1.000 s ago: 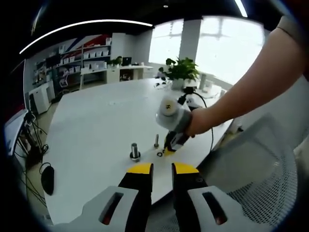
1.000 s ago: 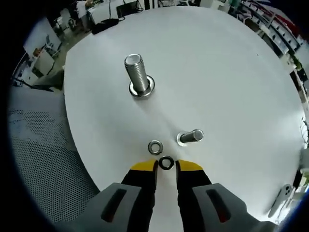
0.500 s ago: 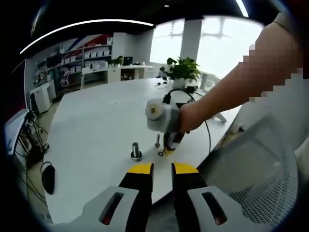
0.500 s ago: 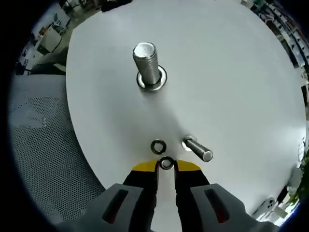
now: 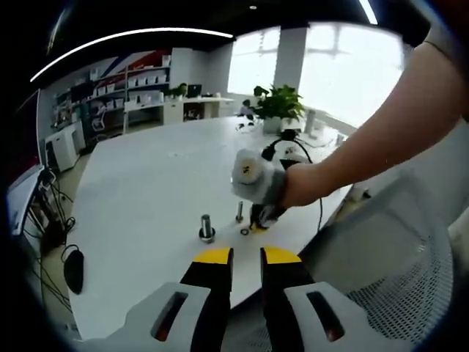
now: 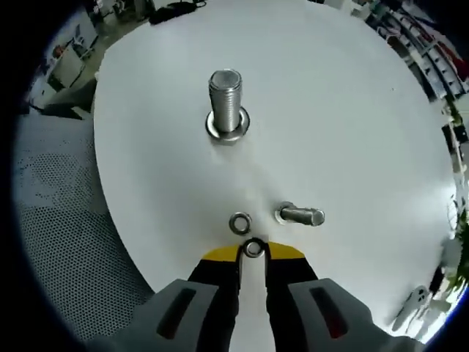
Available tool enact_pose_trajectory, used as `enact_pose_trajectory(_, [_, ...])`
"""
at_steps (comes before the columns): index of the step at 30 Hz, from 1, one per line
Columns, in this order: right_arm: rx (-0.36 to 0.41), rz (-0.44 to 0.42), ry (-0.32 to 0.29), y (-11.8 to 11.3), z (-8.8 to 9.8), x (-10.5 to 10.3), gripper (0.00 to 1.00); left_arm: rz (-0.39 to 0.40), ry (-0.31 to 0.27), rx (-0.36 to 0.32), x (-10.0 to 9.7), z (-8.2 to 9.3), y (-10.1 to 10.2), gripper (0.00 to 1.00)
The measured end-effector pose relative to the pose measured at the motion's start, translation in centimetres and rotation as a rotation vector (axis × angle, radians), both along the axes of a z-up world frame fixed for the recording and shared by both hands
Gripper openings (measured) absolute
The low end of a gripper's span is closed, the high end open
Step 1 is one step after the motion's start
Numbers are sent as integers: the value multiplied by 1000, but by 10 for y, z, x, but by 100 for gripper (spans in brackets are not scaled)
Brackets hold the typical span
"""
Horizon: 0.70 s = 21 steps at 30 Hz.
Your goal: Place the washer onto the threaded stud by aligning its center hole with the stud, sliding it down to the base, and recovering from edge contact or off-axis alignment until the washer reaches the visible bottom stop.
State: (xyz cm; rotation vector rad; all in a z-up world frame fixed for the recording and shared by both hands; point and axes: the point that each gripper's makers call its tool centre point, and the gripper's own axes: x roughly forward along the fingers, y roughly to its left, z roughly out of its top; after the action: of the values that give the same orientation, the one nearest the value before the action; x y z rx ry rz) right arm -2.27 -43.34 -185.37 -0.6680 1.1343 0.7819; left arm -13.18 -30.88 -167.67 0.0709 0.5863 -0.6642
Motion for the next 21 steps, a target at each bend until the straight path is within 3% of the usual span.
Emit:
enact_pose_trajectory(5, [12, -5, -31, -5, 1, -5, 14, -6, 1, 1, 0, 0, -1, 12])
enact_pose_trajectory(15, [23, -16, -18, -9, 1, -7, 13, -8, 14, 7, -2, -2, -1, 12])
enact_pose_trajectory(21, [91, -102, -33, -12, 15, 2, 13, -10, 12, 6, -2, -2, -1, 12])
